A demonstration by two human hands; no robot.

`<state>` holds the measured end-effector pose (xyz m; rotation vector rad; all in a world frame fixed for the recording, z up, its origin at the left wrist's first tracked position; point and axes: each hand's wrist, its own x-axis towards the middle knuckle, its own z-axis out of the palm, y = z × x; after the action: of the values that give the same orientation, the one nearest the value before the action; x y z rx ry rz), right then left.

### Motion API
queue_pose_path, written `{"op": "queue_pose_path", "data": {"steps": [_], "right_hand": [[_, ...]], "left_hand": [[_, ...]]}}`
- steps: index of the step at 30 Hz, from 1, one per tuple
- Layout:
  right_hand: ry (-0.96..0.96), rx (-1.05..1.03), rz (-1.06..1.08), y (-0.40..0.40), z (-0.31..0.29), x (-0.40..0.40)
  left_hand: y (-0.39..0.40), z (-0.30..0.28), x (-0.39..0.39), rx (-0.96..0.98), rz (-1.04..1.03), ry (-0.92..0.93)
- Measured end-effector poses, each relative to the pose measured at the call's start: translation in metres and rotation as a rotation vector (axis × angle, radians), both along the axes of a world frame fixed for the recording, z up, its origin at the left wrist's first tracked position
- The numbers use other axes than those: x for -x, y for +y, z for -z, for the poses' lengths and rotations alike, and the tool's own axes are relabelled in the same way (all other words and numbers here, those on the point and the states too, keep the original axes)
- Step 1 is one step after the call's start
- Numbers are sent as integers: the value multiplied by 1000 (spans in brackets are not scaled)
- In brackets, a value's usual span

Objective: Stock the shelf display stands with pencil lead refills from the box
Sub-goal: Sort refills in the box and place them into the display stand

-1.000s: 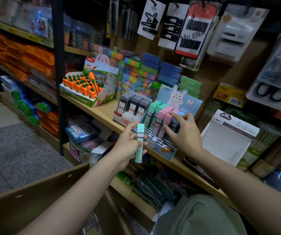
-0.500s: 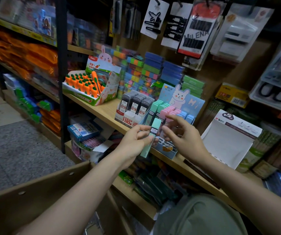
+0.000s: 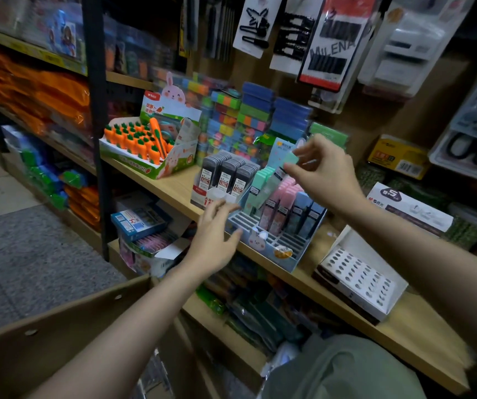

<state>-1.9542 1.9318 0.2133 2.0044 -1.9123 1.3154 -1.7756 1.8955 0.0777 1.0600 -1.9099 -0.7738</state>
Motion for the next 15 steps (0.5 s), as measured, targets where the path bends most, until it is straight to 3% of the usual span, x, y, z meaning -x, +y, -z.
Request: {"op": "queue_pose_path", "data": {"steps": [4,15], "right_hand": [[160,-31,46,-30,2,-8],[358,-152,125,-57,23,-16]], "left_hand": [[-9,14,-4,5,56,-166],[-13,21,3,-86,94,-127]]}}
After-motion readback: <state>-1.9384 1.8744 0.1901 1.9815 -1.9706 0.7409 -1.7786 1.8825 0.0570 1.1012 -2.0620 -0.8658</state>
